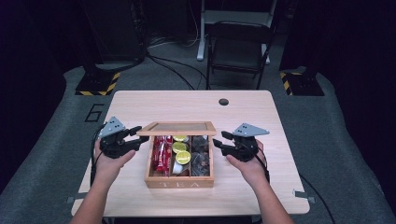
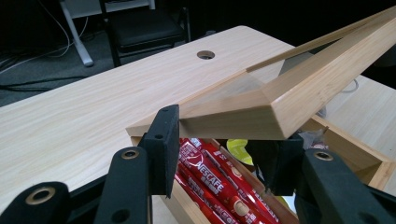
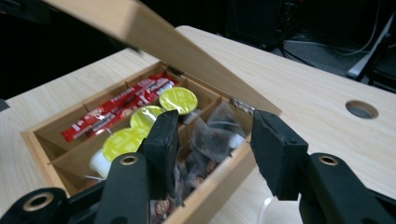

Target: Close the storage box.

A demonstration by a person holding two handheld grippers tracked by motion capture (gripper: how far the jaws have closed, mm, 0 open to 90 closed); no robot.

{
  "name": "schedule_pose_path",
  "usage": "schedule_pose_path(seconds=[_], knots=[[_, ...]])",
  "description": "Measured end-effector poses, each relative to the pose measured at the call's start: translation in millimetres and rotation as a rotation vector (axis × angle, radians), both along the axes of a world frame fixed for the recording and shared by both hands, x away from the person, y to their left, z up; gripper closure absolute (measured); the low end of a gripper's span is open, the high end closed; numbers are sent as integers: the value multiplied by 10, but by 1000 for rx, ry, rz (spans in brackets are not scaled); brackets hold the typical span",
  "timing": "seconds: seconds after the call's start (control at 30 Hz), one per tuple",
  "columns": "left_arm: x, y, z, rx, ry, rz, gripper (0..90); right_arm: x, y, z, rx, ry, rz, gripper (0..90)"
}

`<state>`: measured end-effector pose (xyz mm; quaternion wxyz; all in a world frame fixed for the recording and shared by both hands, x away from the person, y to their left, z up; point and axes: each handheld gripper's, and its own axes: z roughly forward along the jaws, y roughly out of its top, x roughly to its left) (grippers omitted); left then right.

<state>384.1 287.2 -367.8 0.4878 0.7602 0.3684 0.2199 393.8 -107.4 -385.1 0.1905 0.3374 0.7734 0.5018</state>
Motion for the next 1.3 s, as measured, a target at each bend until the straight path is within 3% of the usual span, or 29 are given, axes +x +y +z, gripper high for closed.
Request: schedule_pose_path(seconds=[0.23,0.5,0.73,1.3], knots=[[32,-6,-8,-19,17,-3,499,53,164,117,-13,-23,19,481],[24,-31,-6,-1,-1,10,503,110,245,179,-22,-45,19,461],[-1,-48,24,6,-32,23,521,90,269,214,-60,-88,3,495],[12,-58,74,4,-5,40,531,116,268,269,-70,-57,6,500]])
